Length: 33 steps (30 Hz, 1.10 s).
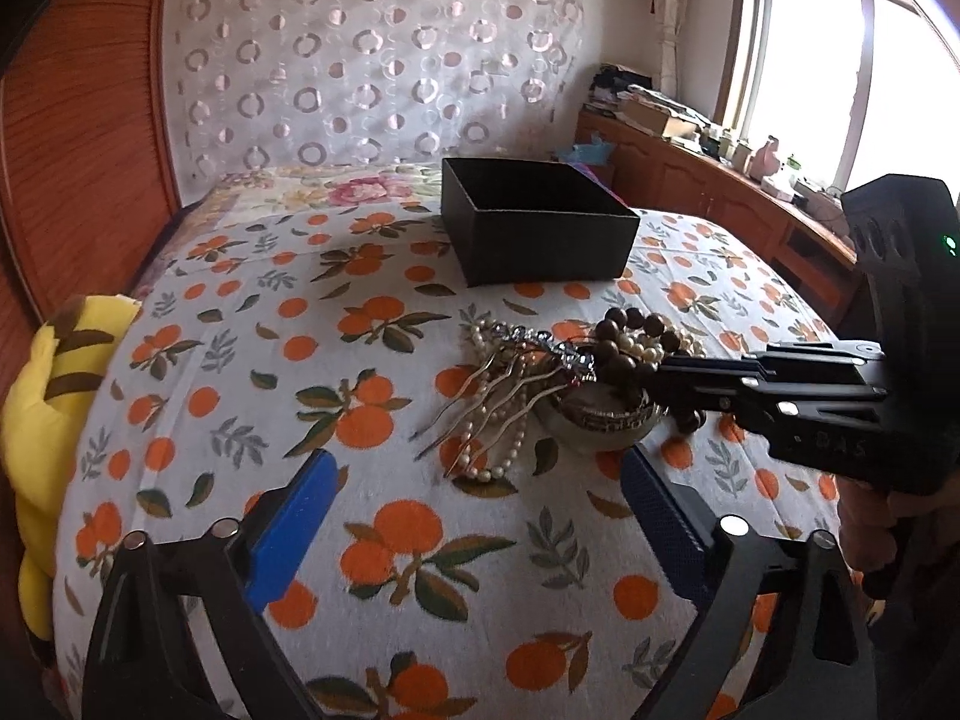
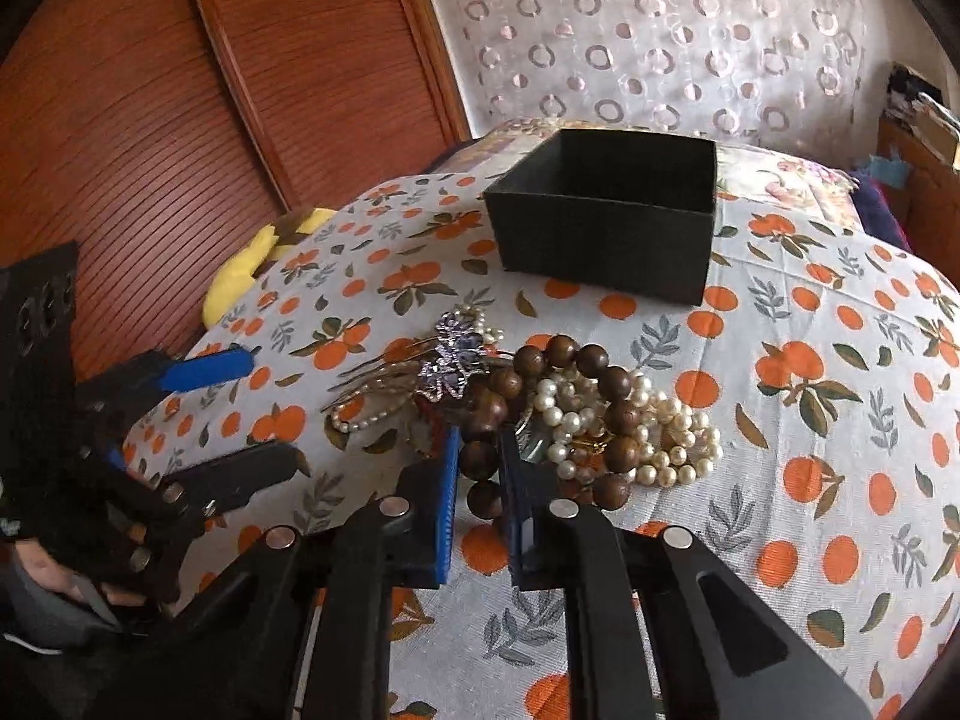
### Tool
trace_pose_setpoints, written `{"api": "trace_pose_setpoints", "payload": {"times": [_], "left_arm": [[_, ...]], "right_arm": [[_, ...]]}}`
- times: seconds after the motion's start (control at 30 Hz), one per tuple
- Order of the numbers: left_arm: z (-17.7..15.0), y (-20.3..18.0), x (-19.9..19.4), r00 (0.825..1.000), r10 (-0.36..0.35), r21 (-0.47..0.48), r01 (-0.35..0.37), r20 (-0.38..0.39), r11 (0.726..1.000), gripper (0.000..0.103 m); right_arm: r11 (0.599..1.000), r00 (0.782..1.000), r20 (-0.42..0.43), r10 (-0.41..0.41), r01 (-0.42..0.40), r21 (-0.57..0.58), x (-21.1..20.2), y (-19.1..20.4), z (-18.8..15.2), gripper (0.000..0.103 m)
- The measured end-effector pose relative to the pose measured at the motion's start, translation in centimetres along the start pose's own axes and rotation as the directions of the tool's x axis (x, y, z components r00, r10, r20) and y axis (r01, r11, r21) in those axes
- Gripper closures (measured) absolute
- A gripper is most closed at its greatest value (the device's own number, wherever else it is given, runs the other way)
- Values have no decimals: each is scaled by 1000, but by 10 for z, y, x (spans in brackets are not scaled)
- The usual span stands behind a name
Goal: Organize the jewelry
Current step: 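Grasp the brown bead bracelet with the right gripper while the left gripper approaches the silver hair pins, then lift the brown bead bracelet with the right gripper and lower it into the black box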
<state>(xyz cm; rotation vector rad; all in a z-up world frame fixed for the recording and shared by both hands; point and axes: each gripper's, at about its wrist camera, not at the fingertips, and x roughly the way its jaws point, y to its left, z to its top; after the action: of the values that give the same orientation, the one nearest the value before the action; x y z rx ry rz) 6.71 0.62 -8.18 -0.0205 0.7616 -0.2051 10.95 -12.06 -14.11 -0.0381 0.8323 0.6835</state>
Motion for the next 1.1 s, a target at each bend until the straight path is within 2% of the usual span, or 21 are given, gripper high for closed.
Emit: {"api": "trace_pose_setpoints", "payload": {"times": [0.47,0.67,0.9,0.93,0.97,1.1], "left_arm": [[40,-14,41,992,-106,25,108,-70,994,30],[47,-17,64,986,-110,25,114,-123,993,33],[48,-22,76,985,-88,77,100,-149,992,34],[48,-22,76,985,-89,82,102,-150,991,35],[47,-22,77,984,-90,84,104,-152,991,42],[47,-19,75,986,-98,83,111,-137,990,50]], "right_arm": [[997,984,158,-77,77,7,-65,-17,3,88],[995,982,163,-100,99,16,-69,-23,-1,88],[994,981,162,-105,102,24,-66,-25,-4,88],[994,981,162,-105,102,24,-66,-25,-4,88],[994,981,161,-105,103,24,-66,-25,-4,88],[994,982,155,-107,105,24,-64,-26,-6,88]]}}
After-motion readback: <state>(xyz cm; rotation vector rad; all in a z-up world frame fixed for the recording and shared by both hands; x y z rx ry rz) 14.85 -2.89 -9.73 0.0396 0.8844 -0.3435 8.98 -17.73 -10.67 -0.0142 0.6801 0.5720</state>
